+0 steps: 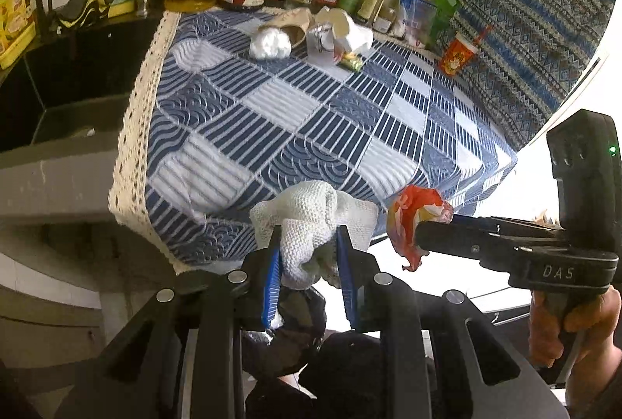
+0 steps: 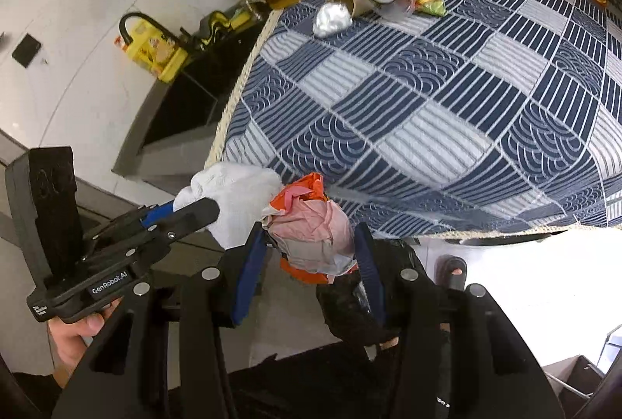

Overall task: Collect trash
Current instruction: 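Carry the white cloth and red-orange wrapper down over the floor bin, then open both tools to drop the cloth and wrapper into the bin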

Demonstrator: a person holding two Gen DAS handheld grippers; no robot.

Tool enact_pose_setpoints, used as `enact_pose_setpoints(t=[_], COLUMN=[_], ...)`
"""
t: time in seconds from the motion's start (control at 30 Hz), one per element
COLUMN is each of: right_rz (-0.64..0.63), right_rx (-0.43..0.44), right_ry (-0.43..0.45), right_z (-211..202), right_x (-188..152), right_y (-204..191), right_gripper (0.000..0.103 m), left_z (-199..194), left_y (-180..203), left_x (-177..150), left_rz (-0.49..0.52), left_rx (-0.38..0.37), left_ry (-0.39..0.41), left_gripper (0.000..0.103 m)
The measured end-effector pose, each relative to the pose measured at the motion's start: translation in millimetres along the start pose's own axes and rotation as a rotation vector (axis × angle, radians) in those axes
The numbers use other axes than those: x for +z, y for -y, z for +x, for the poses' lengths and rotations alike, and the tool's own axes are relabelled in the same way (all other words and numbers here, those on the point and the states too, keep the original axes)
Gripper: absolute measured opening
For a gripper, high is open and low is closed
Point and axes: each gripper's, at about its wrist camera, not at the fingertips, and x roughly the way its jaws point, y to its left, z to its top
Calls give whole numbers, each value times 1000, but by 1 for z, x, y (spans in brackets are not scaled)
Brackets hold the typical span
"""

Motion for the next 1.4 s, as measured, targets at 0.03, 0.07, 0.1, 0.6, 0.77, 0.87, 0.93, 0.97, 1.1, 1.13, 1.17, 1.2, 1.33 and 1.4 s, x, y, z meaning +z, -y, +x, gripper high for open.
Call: enact_pose_setpoints(t=[0.03, 0.07, 0.1, 0.6, 0.77, 0.87, 0.93, 0.97, 1.1, 1.13, 1.17, 1.2, 1.33, 1.4], right_rz=[-2, -3, 0, 64, 71, 87, 94, 98, 124, 127, 129, 128, 174, 188], right_rx=[-3, -7, -9, -3, -1, 5, 6, 5, -2, -9, -27, -56, -75, -86], right_ry=[-8, -16, -26, -164, -198, -228, -249, -262, -303, -309, -315, -315, -344, -347], right_z=[2, 5, 9, 49, 62, 76, 86, 92, 115, 121, 126, 131, 152, 162], right_x=[-3, -6, -11, -49, -58, -64, -66, -68, -76, -78, -81, -84, -96, -100], right_y=[0, 0, 1, 19, 16, 19, 21, 23, 32, 34, 38, 41, 59, 69], right_gripper=[47, 47, 47, 47, 48, 48, 48, 48, 48, 48, 48, 48, 48, 48], left_z=[1, 3, 5, 38, 54, 64, 73, 75, 95, 99, 105, 110, 128, 134], left_y=[0, -1, -2, -19, -26, -32, -36, -38, -49, -51, -55, -57, -68, -74], left_x=[-4, -9, -13, -66, -81, -90, -96, -99, -112, -114, -118, -120, -127, -131], left_rz=[-3, -13, -20, -119, -140, -139, -142, -144, -173, -180, -193, -201, -225, -237], left_rx=[2, -3, -4, 2, 6, 17, 19, 20, 19, 16, 11, 11, 18, 24], left_ry=[-7, -17, -26, -150, -209, -253, -281, -290, -341, -351, -363, -372, -404, -406], left_gripper=[25, 25, 25, 25, 25, 25, 25, 25, 25, 25, 25, 25, 25, 25])
